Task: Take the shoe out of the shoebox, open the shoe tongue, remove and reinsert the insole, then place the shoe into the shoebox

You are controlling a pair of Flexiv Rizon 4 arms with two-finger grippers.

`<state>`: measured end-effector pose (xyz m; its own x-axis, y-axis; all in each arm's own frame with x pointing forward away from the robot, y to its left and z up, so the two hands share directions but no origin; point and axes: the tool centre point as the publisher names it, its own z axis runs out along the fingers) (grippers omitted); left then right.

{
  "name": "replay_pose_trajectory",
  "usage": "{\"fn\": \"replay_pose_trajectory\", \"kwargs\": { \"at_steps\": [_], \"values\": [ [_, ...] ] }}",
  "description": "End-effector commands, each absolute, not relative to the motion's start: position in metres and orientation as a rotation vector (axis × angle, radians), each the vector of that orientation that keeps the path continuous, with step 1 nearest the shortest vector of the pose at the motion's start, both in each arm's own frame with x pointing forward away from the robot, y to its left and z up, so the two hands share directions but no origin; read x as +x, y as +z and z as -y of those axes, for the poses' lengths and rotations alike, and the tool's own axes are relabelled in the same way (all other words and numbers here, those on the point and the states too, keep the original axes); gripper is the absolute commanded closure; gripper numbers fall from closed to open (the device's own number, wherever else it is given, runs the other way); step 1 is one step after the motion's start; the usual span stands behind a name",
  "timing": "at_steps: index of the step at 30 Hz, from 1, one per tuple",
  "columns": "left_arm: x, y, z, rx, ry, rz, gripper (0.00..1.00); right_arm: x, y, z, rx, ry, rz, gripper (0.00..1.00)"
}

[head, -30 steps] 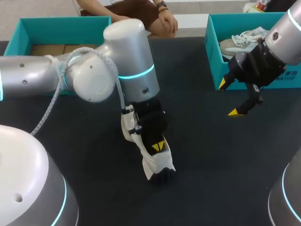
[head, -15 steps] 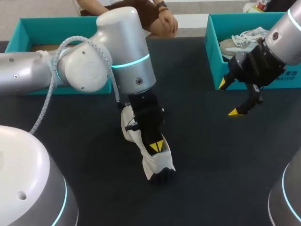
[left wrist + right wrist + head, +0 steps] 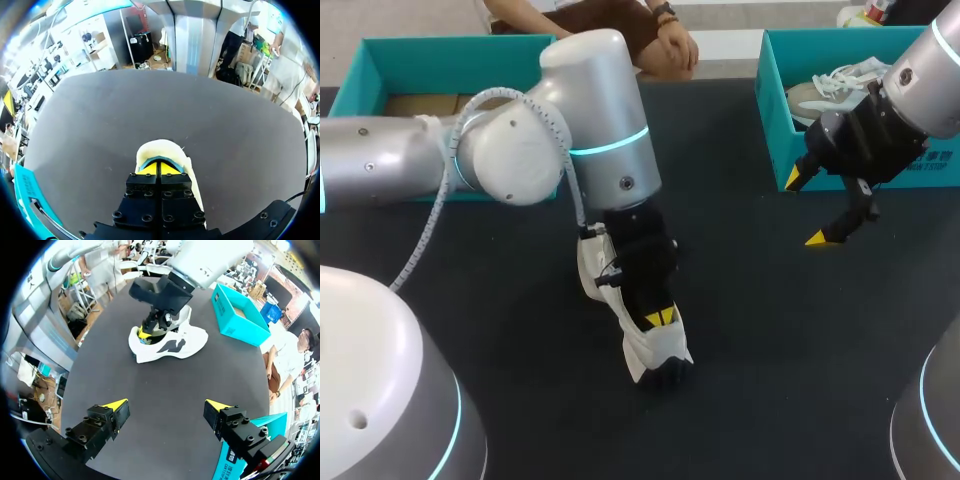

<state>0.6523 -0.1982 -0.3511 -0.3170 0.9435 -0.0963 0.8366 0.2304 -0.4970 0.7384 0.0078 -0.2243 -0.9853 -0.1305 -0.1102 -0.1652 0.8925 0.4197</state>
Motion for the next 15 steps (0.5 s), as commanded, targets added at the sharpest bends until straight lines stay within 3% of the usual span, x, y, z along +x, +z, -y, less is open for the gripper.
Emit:
{"fn": "replay_pose_trajectory", "kwargs": {
  "at_steps": [1,15],
  "values": [
    [0.649,-0.367,0.204,-1.679,0.689,2.275,1.00,0.738,-0.225,-0.008,-0.232,0.670,-2.978,0.00],
    [0.648,-0.402,0.211,-1.646,0.689,2.288,1.00,0.738,-0.225,-0.008,-0.232,0.670,-2.978,0.00]
  ]
}}
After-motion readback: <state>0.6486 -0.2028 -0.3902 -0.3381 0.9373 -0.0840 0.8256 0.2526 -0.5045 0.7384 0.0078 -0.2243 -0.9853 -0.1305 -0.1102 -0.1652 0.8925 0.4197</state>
